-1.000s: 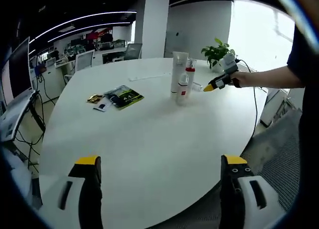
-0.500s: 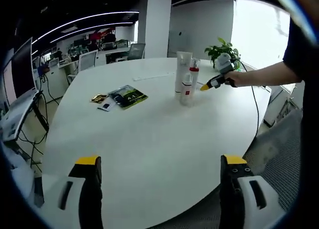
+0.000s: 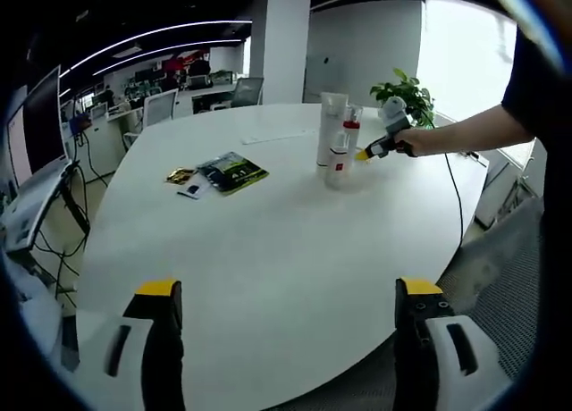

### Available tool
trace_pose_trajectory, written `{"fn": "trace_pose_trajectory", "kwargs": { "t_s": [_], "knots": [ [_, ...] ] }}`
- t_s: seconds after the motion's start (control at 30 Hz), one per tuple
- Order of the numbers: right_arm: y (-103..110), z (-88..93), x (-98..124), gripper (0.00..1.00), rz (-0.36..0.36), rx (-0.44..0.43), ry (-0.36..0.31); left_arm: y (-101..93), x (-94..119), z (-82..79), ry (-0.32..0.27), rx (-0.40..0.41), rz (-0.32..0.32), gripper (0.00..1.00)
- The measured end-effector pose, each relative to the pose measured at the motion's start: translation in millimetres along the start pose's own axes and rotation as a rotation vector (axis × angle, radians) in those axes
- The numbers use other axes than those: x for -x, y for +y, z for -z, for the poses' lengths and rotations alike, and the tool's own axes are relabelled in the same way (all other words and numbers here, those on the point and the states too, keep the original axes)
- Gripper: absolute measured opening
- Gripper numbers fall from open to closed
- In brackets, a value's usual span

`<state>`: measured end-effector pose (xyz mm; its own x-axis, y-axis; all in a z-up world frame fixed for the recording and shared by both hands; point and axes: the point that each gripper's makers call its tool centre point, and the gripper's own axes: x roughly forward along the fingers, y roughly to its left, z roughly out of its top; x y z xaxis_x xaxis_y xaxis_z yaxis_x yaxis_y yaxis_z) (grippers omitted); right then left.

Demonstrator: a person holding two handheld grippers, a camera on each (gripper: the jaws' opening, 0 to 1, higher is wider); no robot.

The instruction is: Arrange the skincare products in the storage area until every visible bottle or jar stands upright without overlapping.

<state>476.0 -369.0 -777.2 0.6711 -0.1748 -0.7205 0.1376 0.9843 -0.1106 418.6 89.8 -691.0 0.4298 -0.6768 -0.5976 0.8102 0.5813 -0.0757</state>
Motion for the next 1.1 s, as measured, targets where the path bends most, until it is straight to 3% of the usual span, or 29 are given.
{"fn": "trace_pose_trajectory", "kwargs": {
  "t_s": [0.13, 0.23, 0.37, 0.43, 0.53, 0.73, 1.1],
  "knots": [
    [-1, -1.7, -5, 0.34, -0.012, 0.022, 0.029, 1.0, 1, -0.4, -0.003, 0.002, -0.004, 0.92],
    [-5, 4.0, -11, 0.31, -0.019, 0.047, 0.098, 1.7, 1, -0.7, -0.004, 0.003, -0.006, 0.92],
    [-4, 0.0, -9, 0.22, -0.027, 0.048, 0.092, 1.9, 1, -1.1, -0.006, 0.003, -0.008, 0.92],
    [-12, 4.4, -8, 0.18, 0.013, 0.081, 0.121, 2.4, 1, -1.6, -0.008, 0.004, -0.009, 0.92],
    [-7, 4.5, -7, 0.14, -0.024, 0.061, 0.108, 2.8, 2, -2.0, -0.01, 0.006, -0.011, 0.92],
    [-13, 8.5, -5, 0.12, -0.015, 0.046, 0.1, 2.9, 2, -3.4, -0.017, 0.003, -0.013, 0.91],
    [-18, 1.6, 22, 0.12, -0.012, -0.035, 0.034, 1.8, 2, -5.2, -0.022, -0.008, -0.007, 0.91]
  ]
}}
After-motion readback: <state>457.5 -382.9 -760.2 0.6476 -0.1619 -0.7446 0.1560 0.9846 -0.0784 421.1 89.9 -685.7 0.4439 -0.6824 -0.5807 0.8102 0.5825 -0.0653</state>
